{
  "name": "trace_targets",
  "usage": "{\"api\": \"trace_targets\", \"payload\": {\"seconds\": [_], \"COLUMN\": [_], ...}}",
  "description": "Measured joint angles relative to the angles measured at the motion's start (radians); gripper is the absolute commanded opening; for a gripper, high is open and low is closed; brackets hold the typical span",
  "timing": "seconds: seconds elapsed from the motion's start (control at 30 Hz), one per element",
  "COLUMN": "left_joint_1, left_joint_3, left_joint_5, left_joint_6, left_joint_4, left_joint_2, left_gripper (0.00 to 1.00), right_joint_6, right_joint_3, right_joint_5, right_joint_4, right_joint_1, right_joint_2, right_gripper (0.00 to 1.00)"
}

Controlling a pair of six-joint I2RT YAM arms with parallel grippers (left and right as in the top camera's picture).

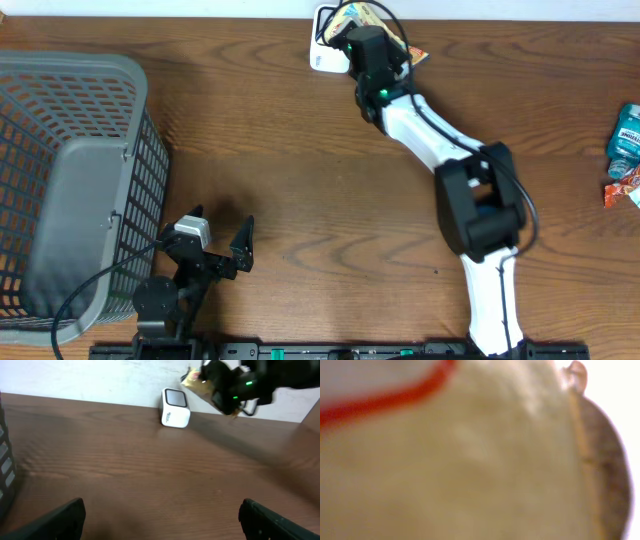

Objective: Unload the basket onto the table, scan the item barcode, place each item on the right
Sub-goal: 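Lift the snack bag and hold it in front of the white scanner, then carry the snack bag off the table to the right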

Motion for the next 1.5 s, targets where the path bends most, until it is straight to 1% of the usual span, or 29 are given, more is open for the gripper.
{"api": "trace_targets", "payload": {"seconds": [0.17,0.27,0.47,0.6,0.7,0.77,0.8,0.83,0.9,1.0,1.1,1.23,1.43,1.47,1.5], "left_joint_1": [0.0,0.0,0.0,0.0,0.0,0.0,0.0,0.0,0.0,0.0,0.0,0.0,0.0,0.0,0.0], "left_joint_3": [0.0,0.0,0.0,0.0,0.0,0.0,0.0,0.0,0.0,0.0,0.0,0.0,0.0,0.0,0.0], "left_joint_5": [0.0,0.0,0.0,0.0,0.0,0.0,0.0,0.0,0.0,0.0,0.0,0.0,0.0,0.0,0.0], "left_joint_6": [0.0,0.0,0.0,0.0,0.0,0.0,0.0,0.0,0.0,0.0,0.0,0.0,0.0,0.0,0.0], "left_joint_4": [0.0,0.0,0.0,0.0,0.0,0.0,0.0,0.0,0.0,0.0,0.0,0.0,0.0,0.0,0.0], "left_joint_2": [0.0,0.0,0.0,0.0,0.0,0.0,0.0,0.0,0.0,0.0,0.0,0.0,0.0,0.0,0.0], "left_gripper": [0.98,0.98,0.98,0.98,0.98,0.98,0.98,0.97,0.98,0.98,0.98,0.98,0.98,0.98,0.98], "right_joint_6": [-0.069,-0.129,-0.168,-0.17,-0.139,-0.088,-0.036,-0.024,0.085,0.242,0.4,0.554,0.67,0.68,0.689], "right_joint_3": [0.202,0.282,0.29,0.291,0.293,0.293,0.293,0.292,0.294,0.299,0.301,0.252,0.137,0.127,0.122], "right_joint_5": [0.046,0.084,0.116,0.151,0.194,0.219,0.23,0.236,0.241,0.249,0.231,0.203,0.146,0.129,0.111], "right_joint_4": [-0.007,-0.003,-0.011,-0.011,-0.092,-0.213,-0.322,-0.344,-0.526,-0.726,-0.874,-0.933,-0.921,-0.915,-0.912], "right_joint_1": [0.001,0.006,0.019,0.026,0.025,0.017,0.004,0.0,-0.04,-0.14,-0.286,-0.485,-0.664,-0.682,-0.698], "right_joint_2": [0.134,0.185,0.204,0.203,0.193,0.169,0.14,0.132,0.079,0.005,-0.037,-0.04,-0.04,-0.04,-0.04], "right_gripper": [0.01,0.01,0.01,0.01,0.01,0.01,0.01,0.01,0.01,0.01,0.01,0.01,0.01,0.02,0.15]}}
